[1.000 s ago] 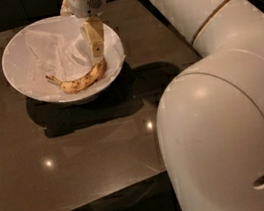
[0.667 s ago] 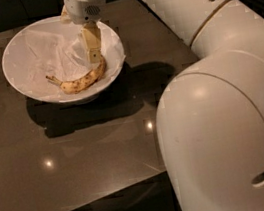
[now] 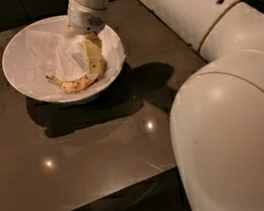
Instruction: Pick banana from white bowl
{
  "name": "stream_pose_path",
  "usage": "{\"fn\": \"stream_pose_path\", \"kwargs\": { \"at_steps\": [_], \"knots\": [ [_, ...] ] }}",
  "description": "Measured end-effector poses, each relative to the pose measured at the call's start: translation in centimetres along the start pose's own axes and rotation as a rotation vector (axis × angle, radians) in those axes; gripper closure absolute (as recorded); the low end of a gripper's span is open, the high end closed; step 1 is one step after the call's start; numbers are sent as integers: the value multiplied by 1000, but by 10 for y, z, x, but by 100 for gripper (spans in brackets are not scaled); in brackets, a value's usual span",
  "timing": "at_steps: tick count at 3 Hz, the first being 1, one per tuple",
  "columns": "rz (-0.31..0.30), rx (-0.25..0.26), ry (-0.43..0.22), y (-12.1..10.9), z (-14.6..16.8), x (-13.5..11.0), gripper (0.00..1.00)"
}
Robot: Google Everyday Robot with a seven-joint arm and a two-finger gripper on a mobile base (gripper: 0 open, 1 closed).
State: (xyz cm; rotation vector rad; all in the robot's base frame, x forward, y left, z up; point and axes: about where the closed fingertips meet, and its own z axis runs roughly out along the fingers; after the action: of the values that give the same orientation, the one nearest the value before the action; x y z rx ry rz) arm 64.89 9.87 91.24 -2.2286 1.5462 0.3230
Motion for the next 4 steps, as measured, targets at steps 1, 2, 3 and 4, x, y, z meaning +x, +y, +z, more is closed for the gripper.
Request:
{"fn": "stream_pose_path", "kwargs": {
  "at_steps": [1,2,3,4],
  "knots": [
    [22,-9,-12,7,8,5,8],
    [25,-20,-10,7,15,11,21],
    [27,-34,-10,6,22,17,28],
    [30,-48,-13,4,28,22,34]
  ]
}}
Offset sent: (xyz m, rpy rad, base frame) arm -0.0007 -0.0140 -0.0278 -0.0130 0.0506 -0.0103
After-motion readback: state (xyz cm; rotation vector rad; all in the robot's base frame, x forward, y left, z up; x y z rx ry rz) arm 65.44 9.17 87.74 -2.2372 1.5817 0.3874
